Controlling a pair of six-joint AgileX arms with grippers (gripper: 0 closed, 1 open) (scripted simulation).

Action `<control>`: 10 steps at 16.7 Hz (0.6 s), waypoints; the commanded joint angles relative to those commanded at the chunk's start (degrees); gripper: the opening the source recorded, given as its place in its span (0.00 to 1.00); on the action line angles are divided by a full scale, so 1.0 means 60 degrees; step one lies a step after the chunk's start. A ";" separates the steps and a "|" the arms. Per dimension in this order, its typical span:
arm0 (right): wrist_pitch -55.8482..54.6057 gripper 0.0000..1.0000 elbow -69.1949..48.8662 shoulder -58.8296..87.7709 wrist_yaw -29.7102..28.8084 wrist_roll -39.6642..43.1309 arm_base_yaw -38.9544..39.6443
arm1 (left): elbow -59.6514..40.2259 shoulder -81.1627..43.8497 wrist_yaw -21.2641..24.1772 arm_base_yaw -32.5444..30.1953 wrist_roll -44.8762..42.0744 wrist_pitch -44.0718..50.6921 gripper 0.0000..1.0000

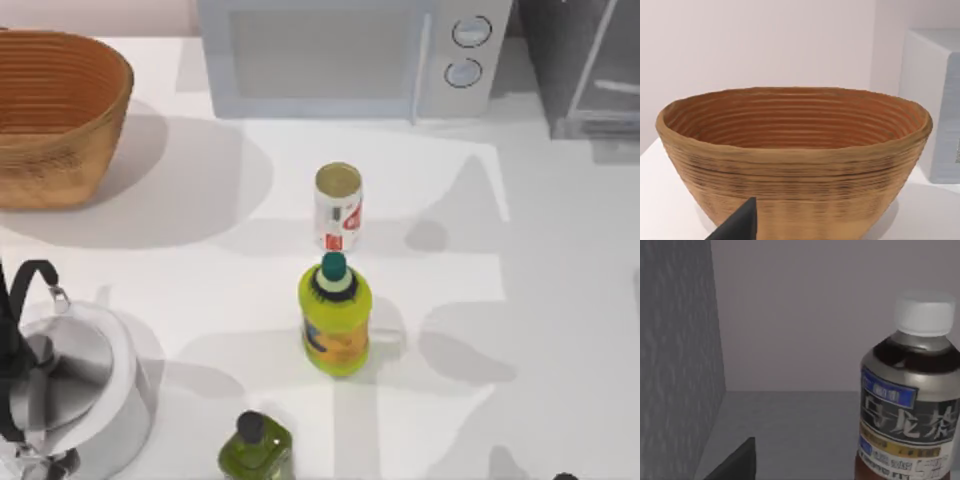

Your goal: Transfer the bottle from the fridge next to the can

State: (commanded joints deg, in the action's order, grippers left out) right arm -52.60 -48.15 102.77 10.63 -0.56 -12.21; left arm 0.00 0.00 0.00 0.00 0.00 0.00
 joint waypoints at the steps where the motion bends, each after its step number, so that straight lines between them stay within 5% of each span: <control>1: -0.0380 1.00 -0.0349 0.0725 0.0072 -0.0003 -0.0087 | 0.0000 0.0000 0.0000 0.0000 0.0000 0.0000 1.00; 10: -0.1716 1.00 -0.1581 0.2961 0.0317 -0.0008 -0.0377 | 0.0000 0.0000 0.0000 0.0000 0.0000 0.0000 1.00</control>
State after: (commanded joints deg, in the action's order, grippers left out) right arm -62.90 -57.63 120.53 12.53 -0.61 -14.48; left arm 0.00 0.00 0.00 0.00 0.00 0.00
